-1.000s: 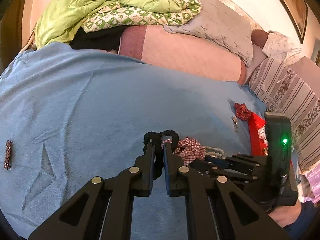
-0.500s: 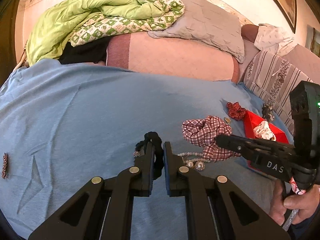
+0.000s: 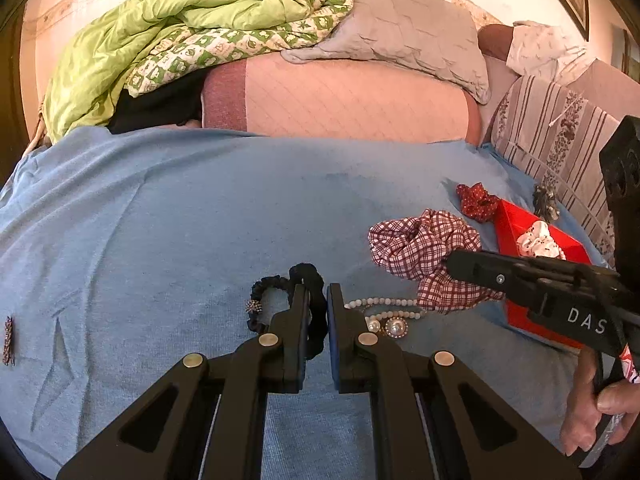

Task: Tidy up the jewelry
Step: 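Grasp the red plaid scrunchie with the right tool while the left tool grasps a black hair tie, then carry the plaid scrunchie and black hair tie into the red tray and release both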

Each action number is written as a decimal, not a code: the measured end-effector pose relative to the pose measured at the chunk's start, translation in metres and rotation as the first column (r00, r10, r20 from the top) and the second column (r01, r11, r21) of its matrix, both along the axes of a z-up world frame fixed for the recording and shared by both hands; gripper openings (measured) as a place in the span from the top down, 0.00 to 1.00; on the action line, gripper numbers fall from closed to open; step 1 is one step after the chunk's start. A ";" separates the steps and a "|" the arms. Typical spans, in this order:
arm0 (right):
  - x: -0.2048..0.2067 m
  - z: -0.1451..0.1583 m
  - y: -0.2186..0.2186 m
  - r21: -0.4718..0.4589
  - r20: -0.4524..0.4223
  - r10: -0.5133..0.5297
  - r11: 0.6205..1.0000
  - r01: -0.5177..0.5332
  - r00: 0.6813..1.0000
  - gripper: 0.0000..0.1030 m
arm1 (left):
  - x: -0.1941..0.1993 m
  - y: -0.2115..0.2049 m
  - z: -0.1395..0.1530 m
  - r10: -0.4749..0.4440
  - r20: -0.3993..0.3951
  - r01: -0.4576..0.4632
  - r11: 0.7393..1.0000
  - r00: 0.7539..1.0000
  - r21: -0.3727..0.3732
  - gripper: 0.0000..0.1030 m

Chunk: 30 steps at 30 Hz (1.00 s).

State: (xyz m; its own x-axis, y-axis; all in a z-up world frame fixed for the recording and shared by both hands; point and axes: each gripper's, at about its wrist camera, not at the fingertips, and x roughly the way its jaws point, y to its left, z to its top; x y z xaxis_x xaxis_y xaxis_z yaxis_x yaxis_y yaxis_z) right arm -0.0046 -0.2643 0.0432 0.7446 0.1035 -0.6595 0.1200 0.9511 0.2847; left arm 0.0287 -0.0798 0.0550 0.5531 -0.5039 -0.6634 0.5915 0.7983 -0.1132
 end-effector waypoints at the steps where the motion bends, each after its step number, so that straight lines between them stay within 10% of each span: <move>1: 0.000 0.000 0.000 0.000 -0.001 0.000 1.000 0.000 1.000 0.88 | 0.000 0.000 0.000 -0.001 0.001 0.001 1.000 1.000 0.003 0.92; 30: -0.010 0.004 -0.013 -0.009 -0.003 -0.029 1.000 0.029 1.000 0.88 | -0.005 -0.010 0.003 -0.006 0.034 0.005 1.000 0.999 0.029 0.92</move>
